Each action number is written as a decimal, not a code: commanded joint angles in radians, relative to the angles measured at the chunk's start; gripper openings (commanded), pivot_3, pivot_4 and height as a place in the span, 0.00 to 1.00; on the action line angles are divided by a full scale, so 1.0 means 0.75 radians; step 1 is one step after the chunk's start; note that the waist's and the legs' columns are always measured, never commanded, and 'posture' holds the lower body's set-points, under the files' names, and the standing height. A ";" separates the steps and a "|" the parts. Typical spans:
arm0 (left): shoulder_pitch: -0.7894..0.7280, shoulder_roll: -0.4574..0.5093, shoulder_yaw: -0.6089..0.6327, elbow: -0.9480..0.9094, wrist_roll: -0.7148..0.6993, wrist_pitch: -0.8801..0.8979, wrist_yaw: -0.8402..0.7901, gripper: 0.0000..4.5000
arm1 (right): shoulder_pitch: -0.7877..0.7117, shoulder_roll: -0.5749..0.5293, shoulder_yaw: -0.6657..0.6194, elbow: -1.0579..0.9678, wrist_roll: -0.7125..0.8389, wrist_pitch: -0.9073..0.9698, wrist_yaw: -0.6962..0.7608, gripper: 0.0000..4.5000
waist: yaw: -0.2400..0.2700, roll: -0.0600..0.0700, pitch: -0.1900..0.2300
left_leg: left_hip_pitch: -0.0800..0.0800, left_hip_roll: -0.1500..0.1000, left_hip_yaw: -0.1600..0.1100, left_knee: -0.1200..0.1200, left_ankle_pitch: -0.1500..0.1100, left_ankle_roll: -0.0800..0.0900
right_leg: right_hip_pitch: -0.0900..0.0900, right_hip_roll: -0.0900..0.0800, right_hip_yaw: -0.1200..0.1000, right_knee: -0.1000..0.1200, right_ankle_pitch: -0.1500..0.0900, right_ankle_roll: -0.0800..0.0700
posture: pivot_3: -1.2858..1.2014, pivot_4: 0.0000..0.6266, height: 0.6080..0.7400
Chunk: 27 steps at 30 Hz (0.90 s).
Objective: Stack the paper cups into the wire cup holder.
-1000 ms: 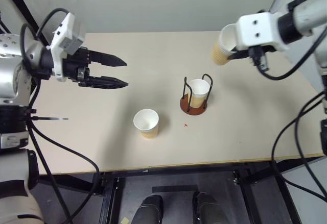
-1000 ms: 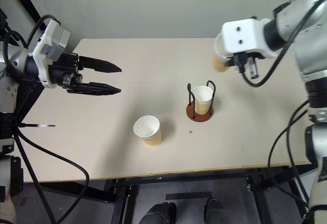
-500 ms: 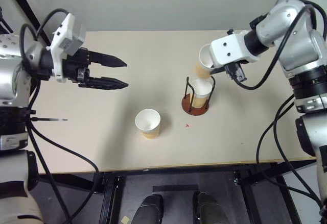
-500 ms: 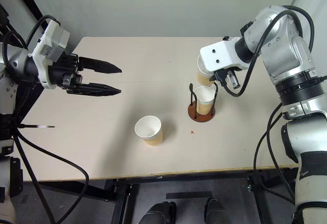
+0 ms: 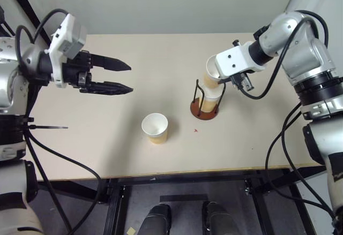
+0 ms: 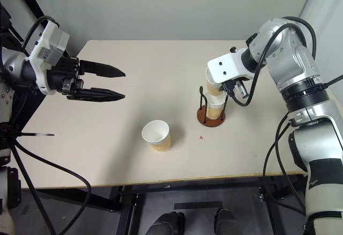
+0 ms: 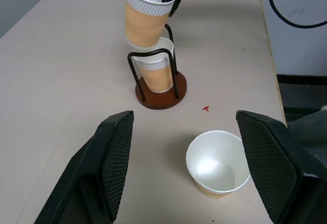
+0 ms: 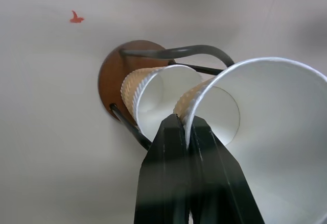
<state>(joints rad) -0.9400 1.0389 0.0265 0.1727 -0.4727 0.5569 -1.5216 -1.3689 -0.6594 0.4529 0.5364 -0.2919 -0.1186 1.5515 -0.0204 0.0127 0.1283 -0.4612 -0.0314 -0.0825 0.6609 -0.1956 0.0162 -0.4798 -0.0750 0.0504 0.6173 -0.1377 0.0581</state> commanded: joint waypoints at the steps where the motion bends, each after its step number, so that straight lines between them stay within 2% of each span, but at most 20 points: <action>1: -0.018 0.027 0.040 -0.034 -0.014 0.002 0.000 0.76 | -0.020 0.011 -0.007 -0.030 -0.010 -0.015 -0.014 0.01 | -0.001 0.000 0.000 | 0.000 0.000 0.000 0.000 0.000 0.000 | 0.000 0.000 0.000 0.000 0.000 0.000 | 0.52 0.24 1.00; 20: -0.008 0.028 0.048 -0.043 -0.017 0.005 0.012 0.76 | 0.061 0.041 0.006 -0.113 -0.034 -0.017 0.033 0.01 | -0.002 0.000 0.000 | 0.000 0.000 0.000 0.001 0.000 0.000 | 0.000 0.000 0.000 0.001 0.000 -0.001 | 0.52 0.24 1.00; 23: -0.009 0.026 0.045 -0.042 -0.015 0.002 0.012 0.76 | 0.050 0.064 -0.002 -0.093 -0.032 -0.003 0.008 0.14 | -0.002 0.000 0.000 | 0.000 0.000 0.000 0.001 0.000 0.000 | 0.000 0.000 0.000 0.002 0.000 -0.001 | 0.52 0.24 1.00; 27: -0.007 0.022 0.043 -0.041 -0.014 -0.003 0.009 0.76 | 0.048 0.078 -0.023 -0.084 -0.012 0.042 0.002 0.44 | -0.002 0.000 0.000 | 0.000 0.000 0.000 0.001 0.000 0.000 | 0.000 0.000 0.000 0.002 0.000 -0.001 | 0.52 0.24 1.00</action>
<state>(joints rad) -0.9380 1.0404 0.0268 0.1602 -0.4741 0.5626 -1.5173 -1.3091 -0.5974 0.4621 0.4848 -0.3175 -0.0993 1.5632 -0.0217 0.0127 0.1283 -0.4611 -0.0315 -0.0828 0.6620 -0.1956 0.0159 -0.4799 -0.0748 0.0504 0.6190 -0.1376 0.0576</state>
